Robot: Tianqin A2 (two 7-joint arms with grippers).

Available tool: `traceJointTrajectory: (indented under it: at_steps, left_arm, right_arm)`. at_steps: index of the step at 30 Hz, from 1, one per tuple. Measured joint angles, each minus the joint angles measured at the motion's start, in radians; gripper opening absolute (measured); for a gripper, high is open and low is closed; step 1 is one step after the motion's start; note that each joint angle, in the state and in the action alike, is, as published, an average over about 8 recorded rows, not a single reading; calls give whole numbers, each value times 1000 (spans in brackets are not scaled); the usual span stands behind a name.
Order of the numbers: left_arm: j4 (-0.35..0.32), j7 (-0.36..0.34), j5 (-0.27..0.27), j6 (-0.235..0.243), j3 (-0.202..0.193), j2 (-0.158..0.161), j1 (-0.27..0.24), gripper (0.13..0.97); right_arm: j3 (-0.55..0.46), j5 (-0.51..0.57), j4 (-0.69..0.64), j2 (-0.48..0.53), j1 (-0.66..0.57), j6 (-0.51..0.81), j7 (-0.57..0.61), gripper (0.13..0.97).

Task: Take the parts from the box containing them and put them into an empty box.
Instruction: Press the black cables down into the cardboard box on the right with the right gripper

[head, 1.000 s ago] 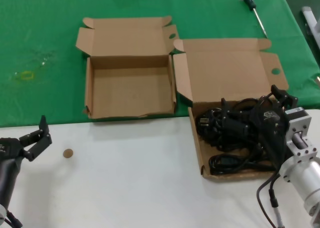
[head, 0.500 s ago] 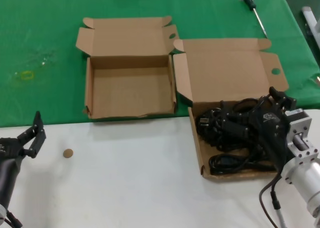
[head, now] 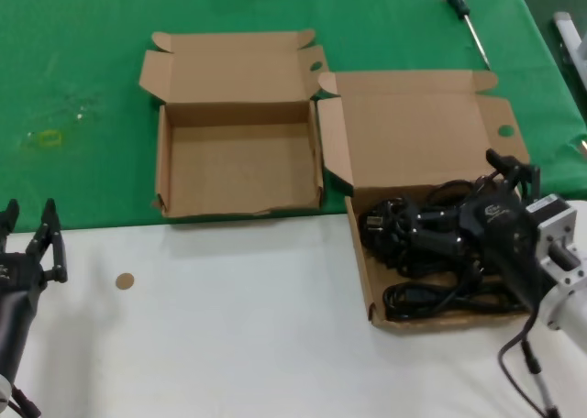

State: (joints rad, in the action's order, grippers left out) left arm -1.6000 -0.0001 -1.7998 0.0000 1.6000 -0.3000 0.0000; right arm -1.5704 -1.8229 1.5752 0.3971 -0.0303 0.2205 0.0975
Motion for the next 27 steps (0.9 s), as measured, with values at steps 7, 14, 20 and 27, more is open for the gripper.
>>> traceJointTrajectory:
  at_steps: [7,14,20,27]
  left_arm:
    - [0,0,0,0,0,0,0,286]
    - [0,-1,0,0,0,0,0,222]
    - [0,-1,0,0,0,0,0,175]
    - [0,-1,0,0,0,0,0,152]
  right_arm:
    - [53,-28,-29,56,-26,123,103,966]
    - [73,-45,-59,131,-59,245,198,966]
    - [62,-55,-102,210,-101,386,315,966]
    - [22,-43,-157,294,-181,512,416,966]
